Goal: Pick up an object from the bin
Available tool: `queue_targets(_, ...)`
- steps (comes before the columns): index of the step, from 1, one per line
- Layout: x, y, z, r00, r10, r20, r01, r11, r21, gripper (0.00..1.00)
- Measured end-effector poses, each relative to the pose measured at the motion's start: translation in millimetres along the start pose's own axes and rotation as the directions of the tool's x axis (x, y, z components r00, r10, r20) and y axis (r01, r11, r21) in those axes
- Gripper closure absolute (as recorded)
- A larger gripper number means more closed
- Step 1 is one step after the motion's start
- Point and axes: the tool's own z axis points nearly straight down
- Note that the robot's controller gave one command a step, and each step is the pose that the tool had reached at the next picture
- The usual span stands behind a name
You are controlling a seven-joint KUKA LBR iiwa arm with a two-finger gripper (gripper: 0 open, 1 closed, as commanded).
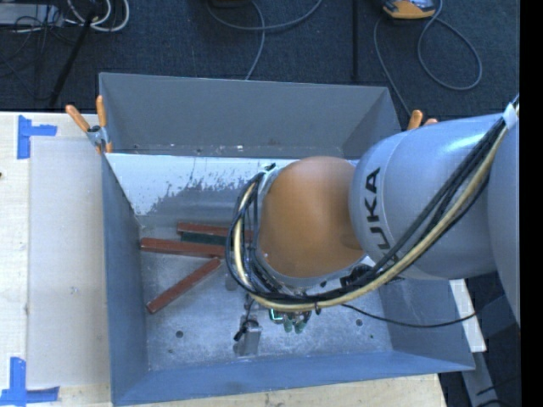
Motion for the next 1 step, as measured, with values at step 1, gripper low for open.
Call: queue_targets(1, -65.2, 65.4, 107.6, 0.998, -0.070, 0.006, 0.070, 0.998, -0.001, 0.00)
